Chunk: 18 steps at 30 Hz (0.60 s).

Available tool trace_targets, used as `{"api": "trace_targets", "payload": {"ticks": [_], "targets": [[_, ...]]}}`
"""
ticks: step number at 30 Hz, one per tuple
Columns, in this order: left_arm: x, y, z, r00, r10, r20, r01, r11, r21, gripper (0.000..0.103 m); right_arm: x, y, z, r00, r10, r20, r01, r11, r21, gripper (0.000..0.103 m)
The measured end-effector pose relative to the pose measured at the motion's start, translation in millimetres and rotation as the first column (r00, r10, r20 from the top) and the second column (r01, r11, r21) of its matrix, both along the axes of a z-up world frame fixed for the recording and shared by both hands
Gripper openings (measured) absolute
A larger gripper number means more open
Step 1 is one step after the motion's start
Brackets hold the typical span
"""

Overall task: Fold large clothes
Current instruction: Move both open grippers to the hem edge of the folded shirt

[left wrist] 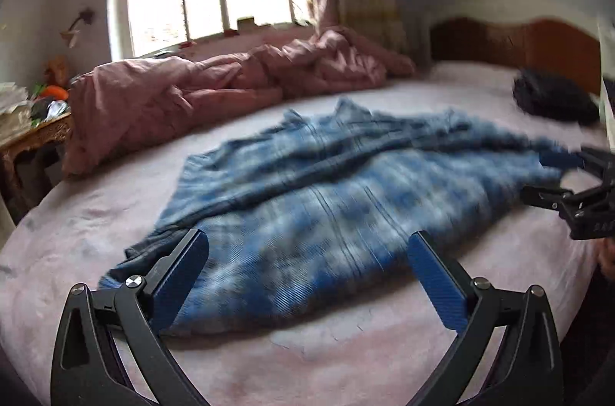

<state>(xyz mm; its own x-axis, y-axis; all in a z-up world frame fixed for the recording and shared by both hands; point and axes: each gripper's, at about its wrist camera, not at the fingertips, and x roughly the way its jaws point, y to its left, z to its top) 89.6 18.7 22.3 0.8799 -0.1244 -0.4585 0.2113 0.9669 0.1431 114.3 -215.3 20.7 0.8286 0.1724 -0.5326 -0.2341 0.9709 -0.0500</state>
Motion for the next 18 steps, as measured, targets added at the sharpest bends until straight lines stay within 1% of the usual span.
{"api": "trace_targets", "payload": {"ticks": [2,4,6,8,9,11,13,14,15,17,18], "targets": [[2,-11,-6,1.0,-0.02,-0.023,0.021,0.998,0.057,0.103,3,8,-6,0.997,0.059,-0.054,-0.06,0.998,-0.014,0.088],[6,-18,-12,0.998,-0.016,-0.057,0.021,0.996,0.092,0.103,3,17,-11,0.996,0.064,-0.065,-0.068,0.996,-0.062,0.088],[12,-20,-19,0.994,-0.021,-0.106,0.032,0.994,0.105,0.103,3,28,-17,0.996,0.059,-0.06,-0.066,0.989,-0.131,0.088],[19,-23,-26,0.987,-0.024,-0.161,0.044,0.992,0.12,0.103,8,33,-20,0.997,0.043,-0.066,-0.054,0.984,-0.172,0.088],[22,-23,-27,0.983,-0.023,-0.183,0.046,0.992,0.122,0.103,11,34,-21,0.997,0.033,-0.071,-0.045,0.984,-0.174,0.088],[26,-20,-28,0.98,-0.012,-0.201,0.033,0.994,0.104,0.103,16,33,-20,0.997,0.012,-0.072,-0.025,0.983,-0.18,0.088],[33,-17,-27,0.975,0.017,-0.221,0.005,0.995,0.097,0.103,22,32,-19,0.998,-0.031,-0.06,0.018,0.977,-0.21,0.089],[36,-14,-27,0.974,0.036,-0.222,-0.013,0.995,0.103,0.103,25,30,-20,0.997,-0.049,-0.056,0.035,0.975,-0.221,0.09],[37,-12,-25,0.976,0.066,-0.208,-0.04,0.991,0.125,0.103,27,28,-20,0.997,-0.059,-0.059,0.044,0.974,-0.221,0.09],[38,-5,-23,0.976,0.17,-0.138,-0.14,0.969,0.204,0.103,32,21,-17,0.994,-0.089,-0.059,0.074,0.973,-0.22,0.09],[39,-1,-23,0.972,0.195,-0.13,-0.163,0.96,0.226,0.103,33,16,-16,0.991,-0.122,-0.055,0.107,0.969,-0.224,0.09]]}}
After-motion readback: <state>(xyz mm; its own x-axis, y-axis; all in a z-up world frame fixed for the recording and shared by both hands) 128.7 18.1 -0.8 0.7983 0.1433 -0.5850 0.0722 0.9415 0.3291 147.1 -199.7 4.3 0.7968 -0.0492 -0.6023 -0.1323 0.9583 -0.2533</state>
